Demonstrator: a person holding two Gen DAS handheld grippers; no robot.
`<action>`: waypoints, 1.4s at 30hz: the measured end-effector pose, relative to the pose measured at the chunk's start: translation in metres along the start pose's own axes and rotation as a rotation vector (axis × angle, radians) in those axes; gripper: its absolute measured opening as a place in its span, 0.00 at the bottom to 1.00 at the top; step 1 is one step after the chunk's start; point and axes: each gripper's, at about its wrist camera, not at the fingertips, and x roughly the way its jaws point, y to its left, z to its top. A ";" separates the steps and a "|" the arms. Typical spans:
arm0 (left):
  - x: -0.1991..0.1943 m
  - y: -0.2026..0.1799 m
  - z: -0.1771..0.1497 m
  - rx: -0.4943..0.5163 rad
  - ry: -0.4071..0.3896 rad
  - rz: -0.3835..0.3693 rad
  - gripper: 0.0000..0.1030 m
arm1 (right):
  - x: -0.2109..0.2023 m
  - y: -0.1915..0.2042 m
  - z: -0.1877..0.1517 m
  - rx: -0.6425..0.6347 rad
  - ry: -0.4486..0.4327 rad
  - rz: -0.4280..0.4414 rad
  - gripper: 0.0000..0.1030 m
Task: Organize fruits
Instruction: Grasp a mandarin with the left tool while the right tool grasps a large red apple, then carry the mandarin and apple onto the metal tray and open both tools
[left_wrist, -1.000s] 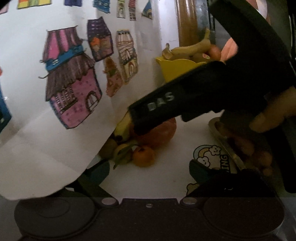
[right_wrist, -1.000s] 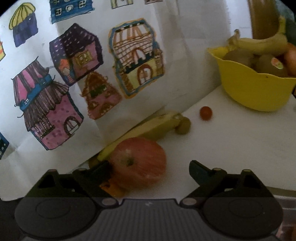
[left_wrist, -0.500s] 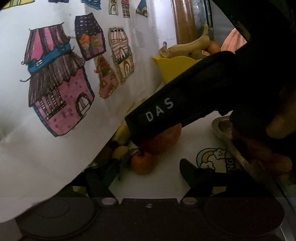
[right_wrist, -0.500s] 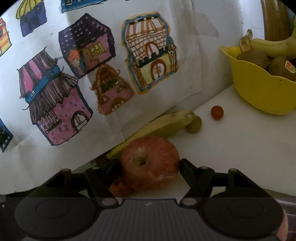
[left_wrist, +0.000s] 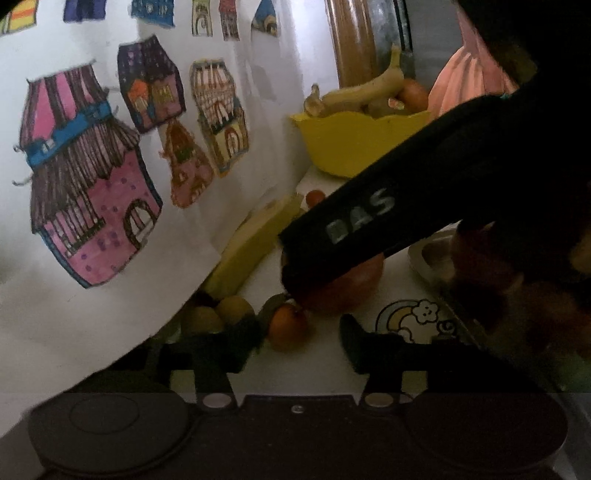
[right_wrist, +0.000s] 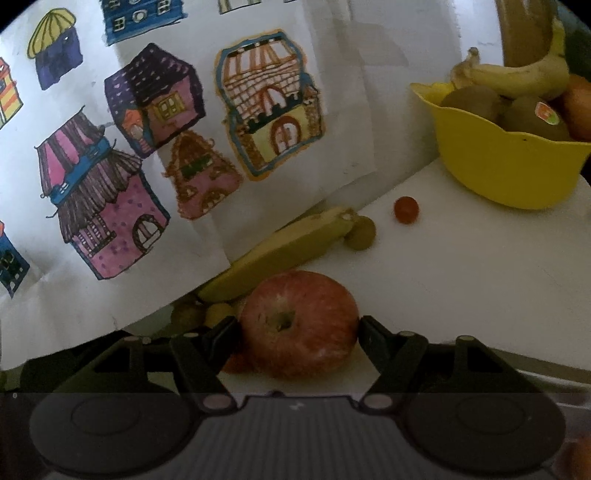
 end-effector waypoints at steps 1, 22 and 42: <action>0.001 0.002 0.001 -0.013 0.001 -0.007 0.44 | -0.001 -0.001 -0.001 0.001 -0.001 -0.002 0.73; -0.017 0.017 -0.012 -0.084 0.035 -0.032 0.28 | 0.004 0.010 -0.016 -0.103 0.006 -0.063 0.73; -0.075 0.039 -0.053 -0.178 0.051 -0.028 0.27 | -0.021 0.048 -0.063 -0.092 -0.061 -0.098 0.70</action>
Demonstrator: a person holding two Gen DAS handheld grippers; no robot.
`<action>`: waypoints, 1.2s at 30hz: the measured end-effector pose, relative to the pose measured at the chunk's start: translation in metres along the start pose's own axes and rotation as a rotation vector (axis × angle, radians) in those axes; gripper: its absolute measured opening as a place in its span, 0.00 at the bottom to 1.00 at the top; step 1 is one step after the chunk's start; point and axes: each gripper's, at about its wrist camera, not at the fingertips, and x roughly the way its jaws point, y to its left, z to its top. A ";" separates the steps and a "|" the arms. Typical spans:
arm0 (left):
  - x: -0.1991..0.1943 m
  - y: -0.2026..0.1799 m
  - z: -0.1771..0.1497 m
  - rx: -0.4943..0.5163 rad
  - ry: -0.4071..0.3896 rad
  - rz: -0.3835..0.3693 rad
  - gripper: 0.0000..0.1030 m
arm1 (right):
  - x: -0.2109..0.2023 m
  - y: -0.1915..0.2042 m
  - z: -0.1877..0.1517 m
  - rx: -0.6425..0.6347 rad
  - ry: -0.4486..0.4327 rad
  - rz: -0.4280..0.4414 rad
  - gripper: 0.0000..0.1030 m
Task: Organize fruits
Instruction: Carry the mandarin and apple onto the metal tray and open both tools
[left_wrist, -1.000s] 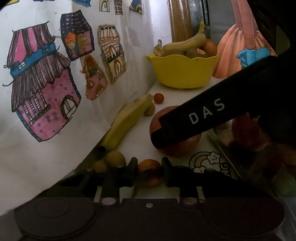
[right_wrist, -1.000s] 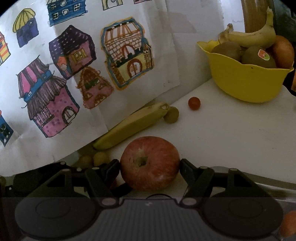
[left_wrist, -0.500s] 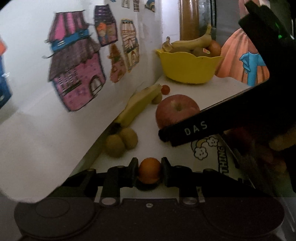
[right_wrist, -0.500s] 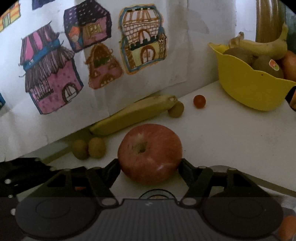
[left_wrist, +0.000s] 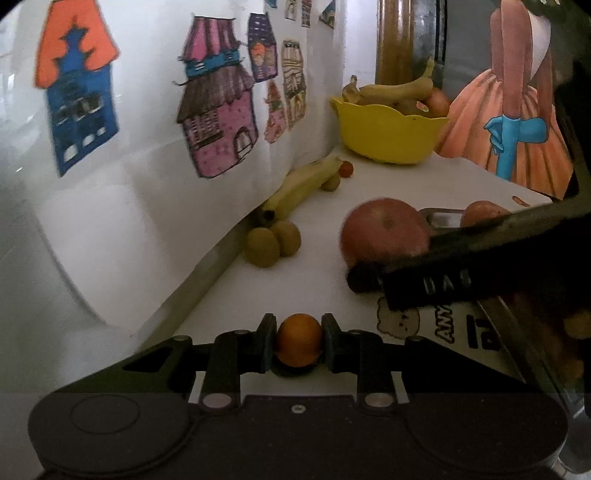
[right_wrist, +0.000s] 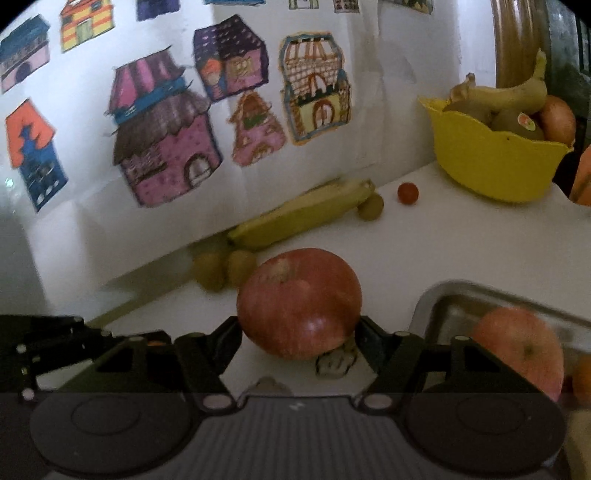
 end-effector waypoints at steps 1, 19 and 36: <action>-0.002 0.001 -0.001 -0.004 0.001 -0.002 0.27 | 0.000 0.002 -0.003 -0.004 0.014 -0.007 0.69; -0.004 0.005 -0.001 -0.021 -0.004 0.005 0.27 | 0.001 0.013 -0.015 -0.046 -0.042 -0.080 0.71; -0.020 -0.018 -0.003 -0.021 -0.027 -0.038 0.27 | -0.086 -0.001 -0.041 0.019 -0.180 -0.041 0.66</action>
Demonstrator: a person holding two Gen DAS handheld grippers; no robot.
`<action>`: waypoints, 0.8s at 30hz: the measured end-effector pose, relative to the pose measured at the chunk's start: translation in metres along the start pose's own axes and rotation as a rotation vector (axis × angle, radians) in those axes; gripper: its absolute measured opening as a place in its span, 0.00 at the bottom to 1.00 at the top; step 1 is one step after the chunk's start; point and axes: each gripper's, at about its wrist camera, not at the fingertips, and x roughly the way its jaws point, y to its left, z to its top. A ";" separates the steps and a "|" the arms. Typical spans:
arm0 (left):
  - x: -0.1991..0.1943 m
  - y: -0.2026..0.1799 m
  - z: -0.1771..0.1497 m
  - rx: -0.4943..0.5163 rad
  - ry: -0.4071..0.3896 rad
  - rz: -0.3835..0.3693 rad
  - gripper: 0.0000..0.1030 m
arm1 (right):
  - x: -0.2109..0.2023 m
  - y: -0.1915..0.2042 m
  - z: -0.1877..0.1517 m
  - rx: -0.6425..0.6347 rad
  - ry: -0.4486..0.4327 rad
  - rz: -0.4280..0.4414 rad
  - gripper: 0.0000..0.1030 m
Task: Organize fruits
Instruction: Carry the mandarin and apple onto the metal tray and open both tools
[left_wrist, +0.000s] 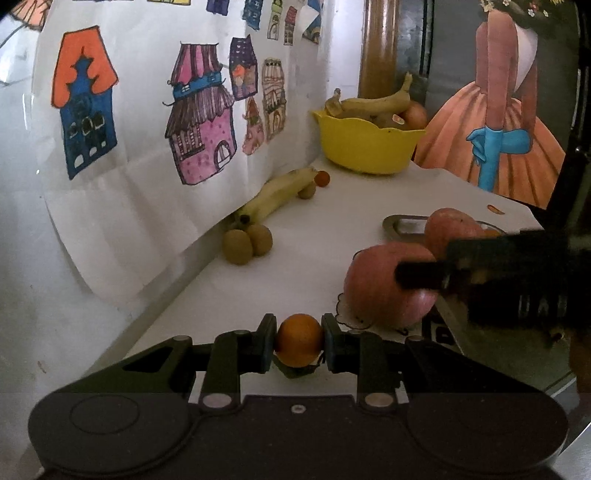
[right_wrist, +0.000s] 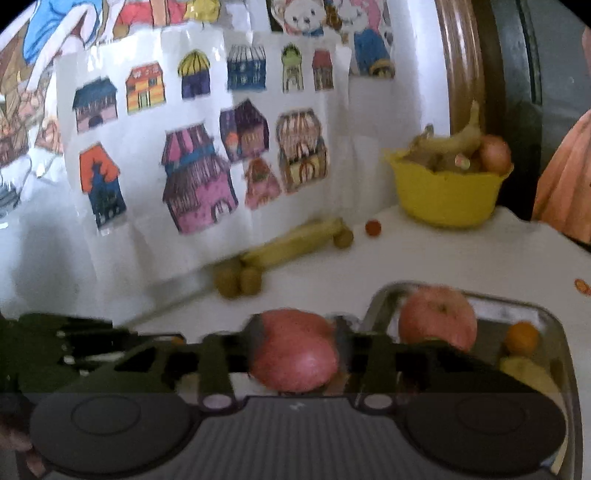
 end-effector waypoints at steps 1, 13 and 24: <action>0.000 0.001 -0.001 -0.005 0.001 0.003 0.27 | 0.003 0.001 -0.003 -0.009 0.016 0.000 0.67; -0.002 0.023 0.000 -0.042 -0.002 0.052 0.27 | 0.040 0.018 -0.011 -0.055 0.098 -0.006 0.72; -0.011 0.020 0.001 -0.039 -0.020 0.044 0.27 | 0.034 0.011 -0.015 0.006 0.079 0.042 0.71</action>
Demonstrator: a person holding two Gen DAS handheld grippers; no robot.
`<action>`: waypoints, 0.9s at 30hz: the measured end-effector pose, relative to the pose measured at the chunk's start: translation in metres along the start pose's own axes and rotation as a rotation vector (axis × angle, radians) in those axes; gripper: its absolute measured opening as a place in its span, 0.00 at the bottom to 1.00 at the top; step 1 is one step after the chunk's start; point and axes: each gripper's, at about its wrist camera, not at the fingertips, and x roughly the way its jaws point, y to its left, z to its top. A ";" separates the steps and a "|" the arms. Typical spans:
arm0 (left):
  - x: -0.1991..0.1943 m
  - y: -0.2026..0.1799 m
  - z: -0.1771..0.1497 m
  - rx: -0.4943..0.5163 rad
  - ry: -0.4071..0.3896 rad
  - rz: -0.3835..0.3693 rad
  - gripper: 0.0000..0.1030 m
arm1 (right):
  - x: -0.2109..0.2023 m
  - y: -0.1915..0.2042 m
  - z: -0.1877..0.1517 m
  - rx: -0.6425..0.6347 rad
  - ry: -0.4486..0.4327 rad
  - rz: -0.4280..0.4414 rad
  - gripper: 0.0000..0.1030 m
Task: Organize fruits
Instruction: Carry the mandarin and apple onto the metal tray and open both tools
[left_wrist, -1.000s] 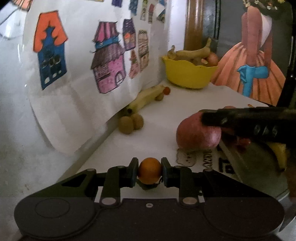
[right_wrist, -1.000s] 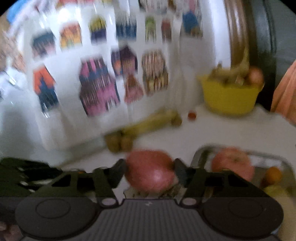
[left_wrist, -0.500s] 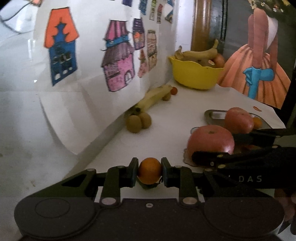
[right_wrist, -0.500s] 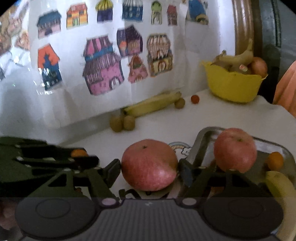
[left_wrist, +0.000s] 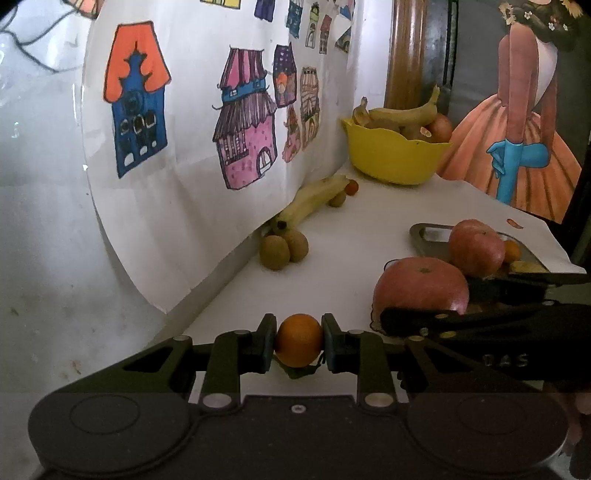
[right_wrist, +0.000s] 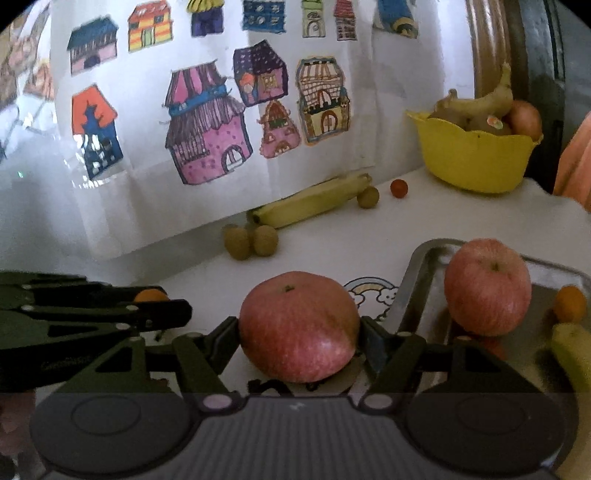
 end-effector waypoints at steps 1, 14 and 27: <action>-0.001 0.000 0.000 0.000 -0.003 0.000 0.27 | -0.003 -0.002 0.000 0.015 -0.010 0.012 0.71; -0.010 -0.044 0.009 0.059 -0.037 -0.064 0.27 | -0.079 -0.028 -0.017 0.135 -0.169 0.010 0.72; 0.009 -0.139 0.002 0.161 -0.016 -0.227 0.28 | -0.148 -0.091 -0.067 0.201 -0.176 -0.199 0.72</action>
